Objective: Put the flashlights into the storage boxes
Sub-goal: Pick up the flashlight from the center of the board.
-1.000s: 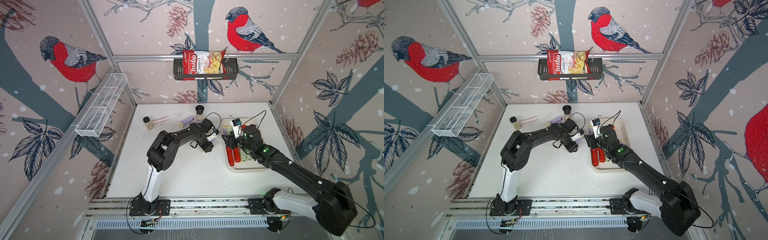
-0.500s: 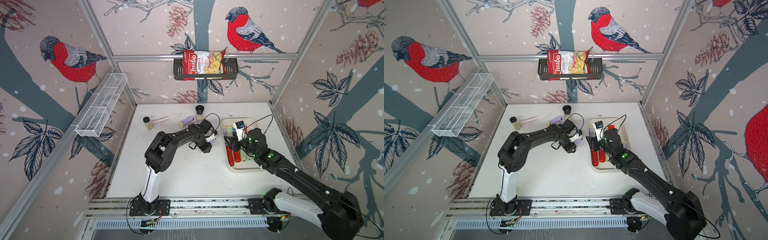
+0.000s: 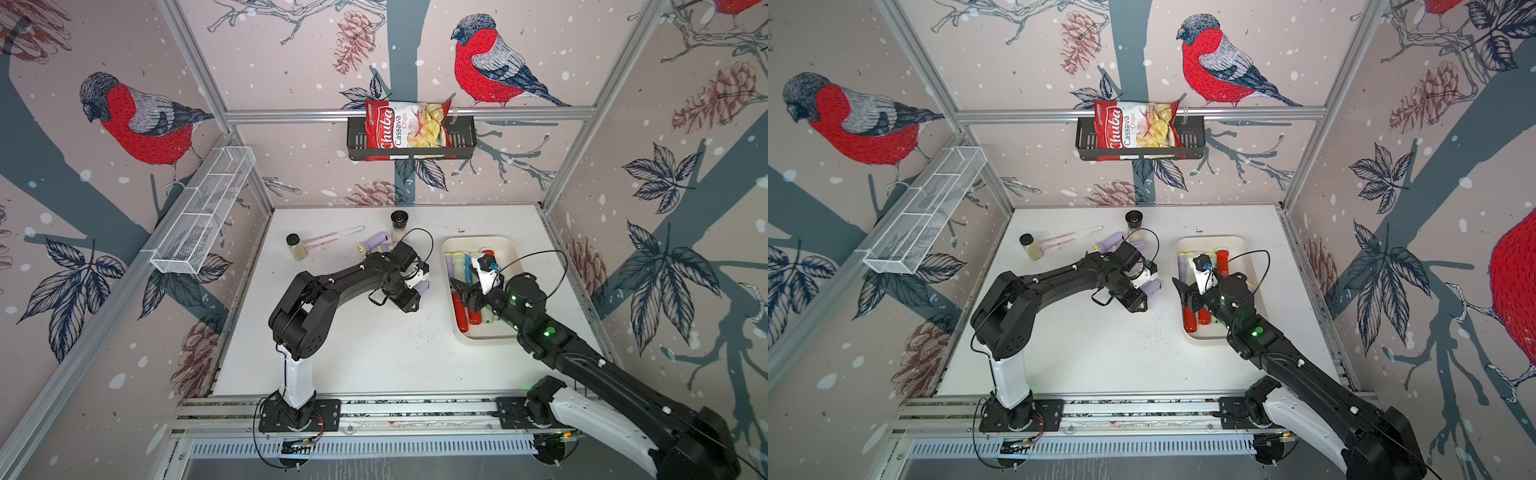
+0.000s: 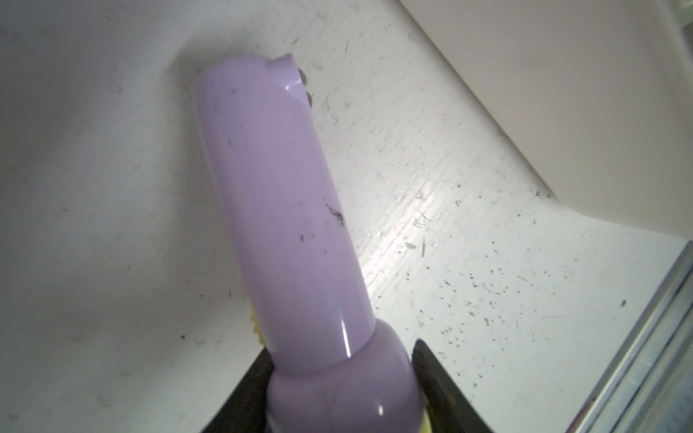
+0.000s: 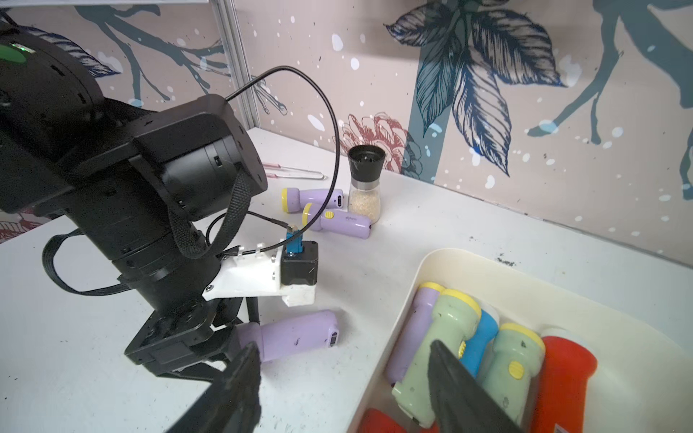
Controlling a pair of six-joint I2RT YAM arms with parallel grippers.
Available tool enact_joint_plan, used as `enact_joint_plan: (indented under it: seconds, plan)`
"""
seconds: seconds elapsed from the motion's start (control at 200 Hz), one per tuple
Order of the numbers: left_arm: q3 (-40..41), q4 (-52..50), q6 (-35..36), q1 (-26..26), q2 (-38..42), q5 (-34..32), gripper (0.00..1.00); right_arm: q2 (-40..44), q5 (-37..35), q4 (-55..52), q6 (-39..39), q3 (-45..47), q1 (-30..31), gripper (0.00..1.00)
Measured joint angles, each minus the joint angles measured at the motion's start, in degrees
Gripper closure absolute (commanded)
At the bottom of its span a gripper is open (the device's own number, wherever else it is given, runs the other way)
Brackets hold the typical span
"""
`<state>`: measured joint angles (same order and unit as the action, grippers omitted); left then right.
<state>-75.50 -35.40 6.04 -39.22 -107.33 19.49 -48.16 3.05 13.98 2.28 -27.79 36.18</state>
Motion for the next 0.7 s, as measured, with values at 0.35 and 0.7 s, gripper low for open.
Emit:
enact_joint_plan:
  seconds: [0.35, 0.7]
  plan:
    - [5.5, 0.4, -2.0, 0.0, 7.8, 6.3, 0.69, 3.4, 4.2, 9.2, 8.0, 6.2, 0.1, 0.23]
    - [8.6, -0.2, -3.1, 0.0, 14.5, 10.9, 0.69, -1.6, -3.6, 6.5, 32.3, 5.8, 16.6, 0.26]
